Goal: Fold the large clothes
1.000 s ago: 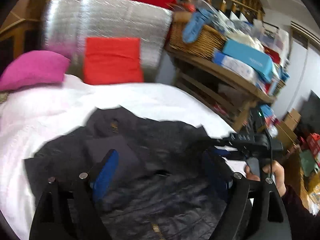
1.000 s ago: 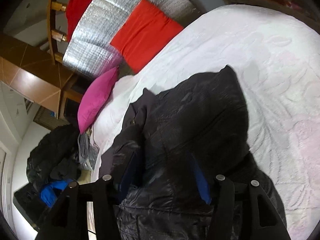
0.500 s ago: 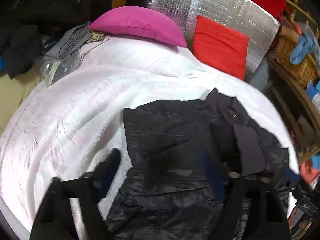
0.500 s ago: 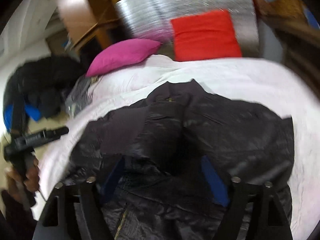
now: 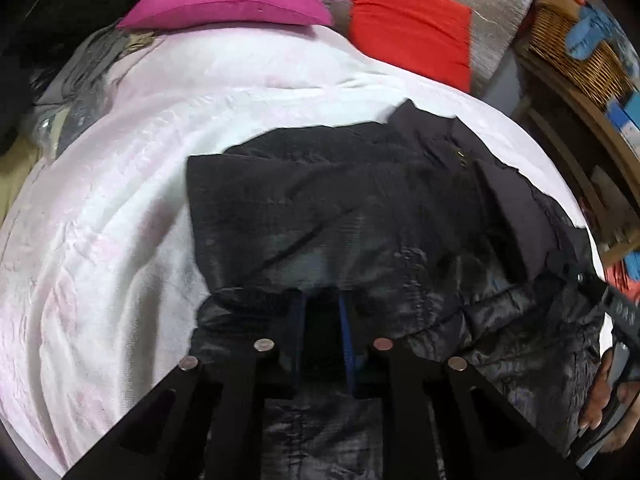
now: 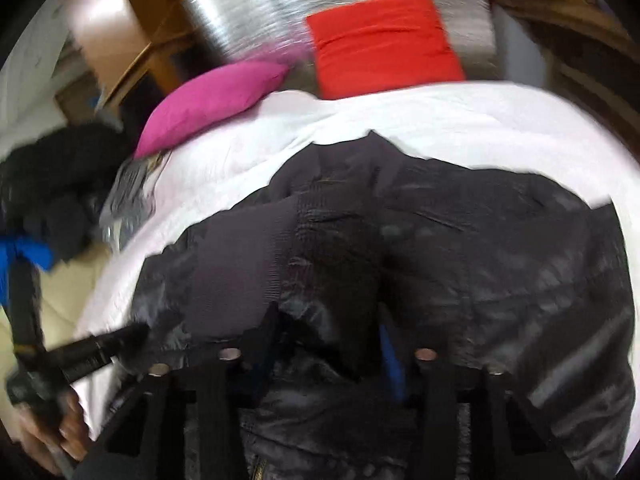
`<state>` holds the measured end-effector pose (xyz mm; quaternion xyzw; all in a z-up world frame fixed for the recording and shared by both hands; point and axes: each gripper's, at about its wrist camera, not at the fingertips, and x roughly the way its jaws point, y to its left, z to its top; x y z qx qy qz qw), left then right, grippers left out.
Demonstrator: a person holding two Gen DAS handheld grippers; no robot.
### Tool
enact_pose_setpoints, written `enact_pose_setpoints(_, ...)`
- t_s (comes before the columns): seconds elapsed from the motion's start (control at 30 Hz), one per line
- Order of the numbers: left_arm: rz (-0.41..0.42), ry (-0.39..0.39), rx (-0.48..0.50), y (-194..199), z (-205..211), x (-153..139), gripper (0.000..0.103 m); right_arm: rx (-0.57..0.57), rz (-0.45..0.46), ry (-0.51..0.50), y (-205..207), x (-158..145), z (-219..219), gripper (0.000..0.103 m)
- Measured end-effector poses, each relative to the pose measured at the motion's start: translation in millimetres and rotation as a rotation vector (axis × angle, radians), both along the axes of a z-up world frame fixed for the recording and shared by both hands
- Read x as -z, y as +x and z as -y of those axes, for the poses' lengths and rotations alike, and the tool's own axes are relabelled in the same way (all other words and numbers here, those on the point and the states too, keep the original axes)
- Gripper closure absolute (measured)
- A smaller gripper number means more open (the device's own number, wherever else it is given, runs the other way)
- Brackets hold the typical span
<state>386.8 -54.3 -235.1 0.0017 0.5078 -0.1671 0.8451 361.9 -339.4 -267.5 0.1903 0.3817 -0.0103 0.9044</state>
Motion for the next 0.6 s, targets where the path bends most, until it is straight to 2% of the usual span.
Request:
enact_pose_setpoints(0.07,-0.012,0.021,0.043,-4.8,9.3,4.1,0.087,0.071,-0.026,0.078,-10.9,7.9,22.2,0.063)
enact_pose_setpoints(0.13,-0.011,0.049,0.051,-6.9,12.9,6.5,0.087,0.121,-0.062,0.11,-21.6,18.9,43.0,0.063)
enact_pose_setpoints(0.2,-0.022,0.036,0.042,-5.7,11.3,6.4,0.087,0.145,-0.094,0.182,-30.7,24.0,56.7,0.06)
enact_pose_setpoints(0.23,-0.031,0.023,0.035,-4.8,8.9,6.0,0.087,0.156,-0.102,0.214,-32.1,23.0,58.8,0.048)
enact_pose_setpoints(0.3,-0.043,0.001,0.026,-3.4,5.5,6.0,0.087,0.158,-0.081,0.247,-41.4,11.3,60.4,0.031)
enact_pose_setpoints(0.33,-0.047,-0.004,0.024,-3.5,4.5,5.9,0.087,0.147,-0.046,0.234,-47.2,2.5,58.0,0.023)
enact_pose_setpoints(0.37,-0.046,-0.004,0.025,-4.7,2.8,5.1,0.087,0.131,-0.001,0.201,-53.1,-9.9,52.6,0.021)
enact_pose_setpoints(0.5,-0.044,0.004,0.027,-6.0,3.6,4.4,0.087,0.064,0.101,0.111,-58.6,-41.6,27.7,0.018)
enact_pose_setpoints(0.6,-0.06,-0.022,0.019,-1.8,-1.4,4.2,0.087,-0.039,0.109,0.007,-49.4,-49.5,-2.4,0.017)
